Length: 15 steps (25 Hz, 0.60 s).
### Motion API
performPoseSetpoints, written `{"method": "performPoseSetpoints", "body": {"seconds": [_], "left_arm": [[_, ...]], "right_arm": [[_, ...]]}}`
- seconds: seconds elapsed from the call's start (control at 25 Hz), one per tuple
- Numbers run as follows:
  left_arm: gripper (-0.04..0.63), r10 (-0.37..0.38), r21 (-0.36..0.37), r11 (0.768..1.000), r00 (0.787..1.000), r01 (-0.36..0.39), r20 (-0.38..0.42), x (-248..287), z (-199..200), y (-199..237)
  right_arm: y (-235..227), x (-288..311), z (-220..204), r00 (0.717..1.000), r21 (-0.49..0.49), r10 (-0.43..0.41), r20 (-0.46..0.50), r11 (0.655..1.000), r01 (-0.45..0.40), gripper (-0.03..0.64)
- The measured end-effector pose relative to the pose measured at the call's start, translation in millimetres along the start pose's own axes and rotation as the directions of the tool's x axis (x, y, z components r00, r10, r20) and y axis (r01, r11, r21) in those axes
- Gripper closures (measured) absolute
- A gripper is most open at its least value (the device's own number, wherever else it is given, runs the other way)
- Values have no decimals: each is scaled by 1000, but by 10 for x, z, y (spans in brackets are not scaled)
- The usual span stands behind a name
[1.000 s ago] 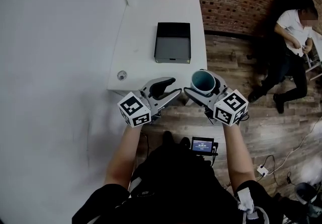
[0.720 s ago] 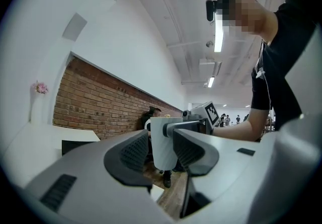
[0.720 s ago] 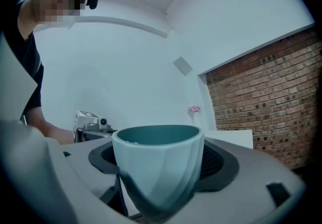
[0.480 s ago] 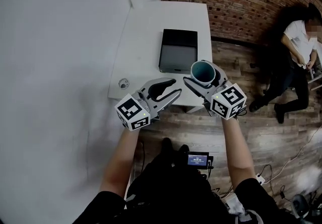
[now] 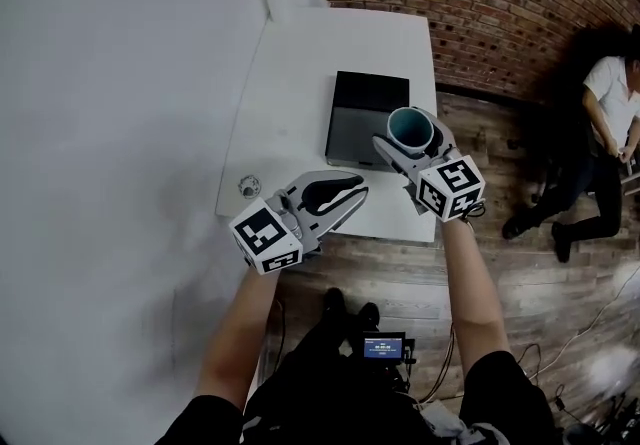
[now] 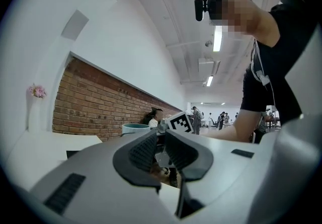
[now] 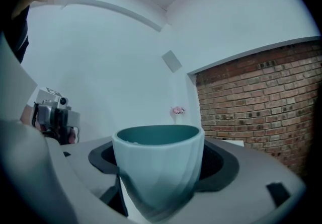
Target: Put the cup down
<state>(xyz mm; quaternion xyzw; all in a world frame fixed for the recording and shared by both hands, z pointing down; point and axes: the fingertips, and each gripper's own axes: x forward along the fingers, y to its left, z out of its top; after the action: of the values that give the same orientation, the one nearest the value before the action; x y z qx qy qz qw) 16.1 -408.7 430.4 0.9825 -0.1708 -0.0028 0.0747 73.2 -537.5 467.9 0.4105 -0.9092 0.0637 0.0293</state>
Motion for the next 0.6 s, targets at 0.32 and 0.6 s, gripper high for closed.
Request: {"method": "performPoseSetpoints", "body": {"seconds": [0.32, 0.6], "left_arm": [[584, -26, -4, 1000, 1000, 26, 7, 83, -110, 209], [588, -54, 0, 999, 998, 54, 12, 85, -219, 277]], "right_arm": [[-501, 497, -150, 998, -23, -63, 7, 998, 63, 207], [-908, 865, -381, 991, -32, -135, 3, 990, 135, 207]]}}
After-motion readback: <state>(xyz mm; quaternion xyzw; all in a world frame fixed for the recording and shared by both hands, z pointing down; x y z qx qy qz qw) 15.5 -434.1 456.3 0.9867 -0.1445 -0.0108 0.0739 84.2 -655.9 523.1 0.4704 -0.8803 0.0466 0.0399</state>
